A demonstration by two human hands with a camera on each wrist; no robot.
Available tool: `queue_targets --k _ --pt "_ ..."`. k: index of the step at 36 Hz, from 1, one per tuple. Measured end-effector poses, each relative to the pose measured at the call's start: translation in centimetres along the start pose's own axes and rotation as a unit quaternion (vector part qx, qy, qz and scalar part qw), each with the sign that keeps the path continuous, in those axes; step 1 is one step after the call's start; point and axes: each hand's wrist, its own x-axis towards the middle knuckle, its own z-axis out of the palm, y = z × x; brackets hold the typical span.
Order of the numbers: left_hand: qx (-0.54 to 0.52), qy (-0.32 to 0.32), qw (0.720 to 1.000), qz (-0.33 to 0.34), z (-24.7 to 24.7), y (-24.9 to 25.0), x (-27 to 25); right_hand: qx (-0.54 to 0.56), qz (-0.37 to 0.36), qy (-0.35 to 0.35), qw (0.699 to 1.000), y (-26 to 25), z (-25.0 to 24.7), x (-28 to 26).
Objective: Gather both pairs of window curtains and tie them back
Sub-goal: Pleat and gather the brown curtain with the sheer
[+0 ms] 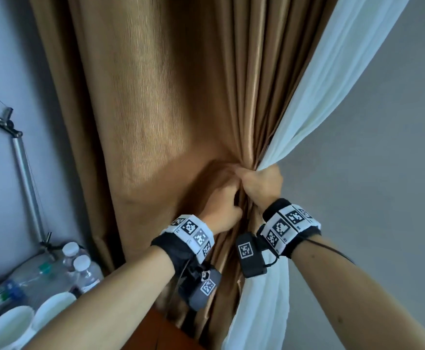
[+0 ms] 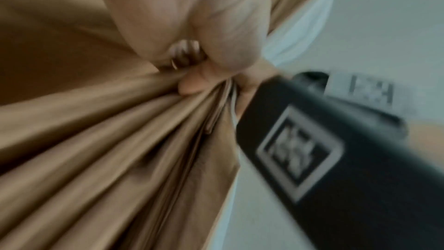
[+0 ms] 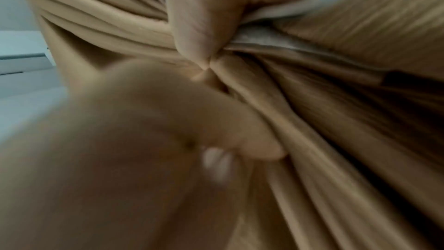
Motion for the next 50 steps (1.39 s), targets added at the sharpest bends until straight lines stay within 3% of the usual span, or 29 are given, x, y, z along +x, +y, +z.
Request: queue_targets --k 5,7,9,12,16,18,21,24,28,31,39,45,50 --pt "-0.039 -0.03 0.998 0.042 -2.8 -0.8 1.4 -0.019 -0.009 0.01 1.0 -0.2 -0.3 0.5" --pt "-0.108 -0.004 0.993 0.041 -4.2 -1.2 2.1 -0.018 -0.014 0.009 1.0 -0.1 -0.5 0.6" --pt "-0.154 0.087 0.984 0.03 -5.8 -1.7 2.5 -0.014 -0.011 0.006 1.0 0.0 -0.9 0.8" --pt "-0.086 0.291 0.953 0.001 -8.5 -3.2 2.7 -0.002 0.004 -0.007 1.0 0.1 -1.5 1.2" --pt "0.032 0.526 0.848 -0.053 -11.7 -5.5 2.4 0.009 0.006 -0.022 1.0 0.2 -1.8 1.4" --pt "0.026 0.572 0.81 -0.128 -12.8 -6.0 2.2 0.014 0.003 -0.028 1.0 0.1 -1.7 1.4" --pt "-0.121 0.501 0.835 -0.193 -13.5 -5.9 2.0 0.018 0.005 -0.035 0.999 0.1 -1.4 1.4" --pt "-0.276 0.375 0.877 -0.119 -12.6 -5.5 2.4 0.026 0.001 -0.035 0.999 0.0 -1.0 1.3" --pt "-0.279 0.25 0.926 -0.05 -9.3 -4.2 3.5 0.041 -0.001 -0.053 0.998 -0.3 -0.4 0.8" --pt "-0.245 0.184 0.949 -0.068 -7.2 -2.8 4.8 0.061 -0.019 -0.066 0.996 -0.5 -0.2 0.1" --pt "-0.231 0.203 0.938 -0.158 -6.7 -1.3 5.6 0.085 -0.018 -0.058 0.995 0.3 -1.7 0.8" --pt "-0.288 0.041 0.951 -0.108 -7.2 0.4 2.3 0.071 -0.031 -0.05 0.996 0.3 -1.3 1.4" --pt "-0.214 0.103 0.961 -0.144 -6.3 1.0 2.7 0.093 -0.031 -0.091 0.991 0.3 -0.6 0.9"
